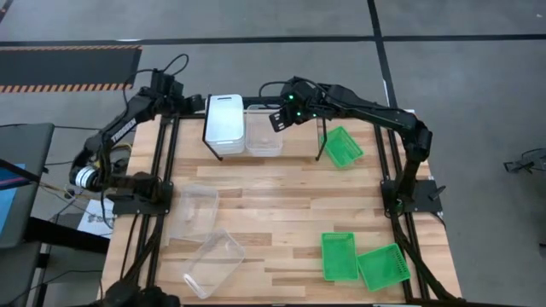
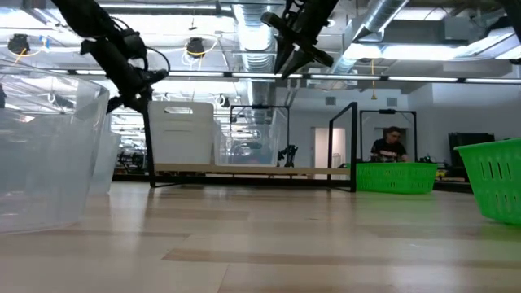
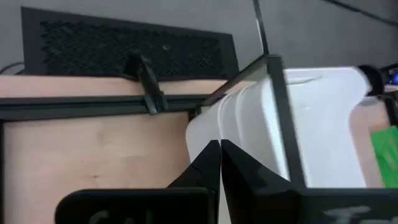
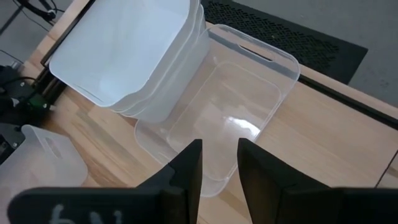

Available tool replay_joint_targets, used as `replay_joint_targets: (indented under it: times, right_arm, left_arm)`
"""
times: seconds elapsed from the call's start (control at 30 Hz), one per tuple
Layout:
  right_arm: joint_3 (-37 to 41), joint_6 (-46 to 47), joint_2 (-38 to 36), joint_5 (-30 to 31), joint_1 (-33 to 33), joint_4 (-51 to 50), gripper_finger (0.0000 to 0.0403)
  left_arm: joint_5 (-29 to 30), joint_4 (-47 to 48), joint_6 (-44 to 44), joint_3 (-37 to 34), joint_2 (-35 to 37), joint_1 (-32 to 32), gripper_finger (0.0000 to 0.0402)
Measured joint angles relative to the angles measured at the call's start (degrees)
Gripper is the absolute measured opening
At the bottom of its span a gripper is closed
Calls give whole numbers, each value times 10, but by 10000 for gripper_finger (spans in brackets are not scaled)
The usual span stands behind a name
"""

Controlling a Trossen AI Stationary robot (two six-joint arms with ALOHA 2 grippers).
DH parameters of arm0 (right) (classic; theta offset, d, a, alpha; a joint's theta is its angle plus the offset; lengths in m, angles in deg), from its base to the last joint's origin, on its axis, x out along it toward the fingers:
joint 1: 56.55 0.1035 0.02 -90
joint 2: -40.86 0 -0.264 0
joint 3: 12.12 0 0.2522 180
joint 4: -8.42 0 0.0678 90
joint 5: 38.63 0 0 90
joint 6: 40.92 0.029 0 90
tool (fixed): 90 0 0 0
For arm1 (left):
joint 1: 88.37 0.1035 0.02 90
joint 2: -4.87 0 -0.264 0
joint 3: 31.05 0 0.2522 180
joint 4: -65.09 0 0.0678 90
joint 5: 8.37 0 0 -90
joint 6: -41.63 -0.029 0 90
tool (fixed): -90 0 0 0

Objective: Stack baskets on shelf by color
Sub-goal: Adjust the stacked white bins on the shelf

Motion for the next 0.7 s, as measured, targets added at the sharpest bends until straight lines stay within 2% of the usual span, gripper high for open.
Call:
replay_joint_targets:
  times: [0.23, 0.7]
  right_arm:
    - [0, -6, 0, 0, -1, 0, 122]
    - [0, -15, 0, 0, -6, 5, 123]
  left_arm:
    - [-1, -48, 5, 0, -42, -16, 0]
    - [-12, -59, 12, 0, -42, -32, 0]
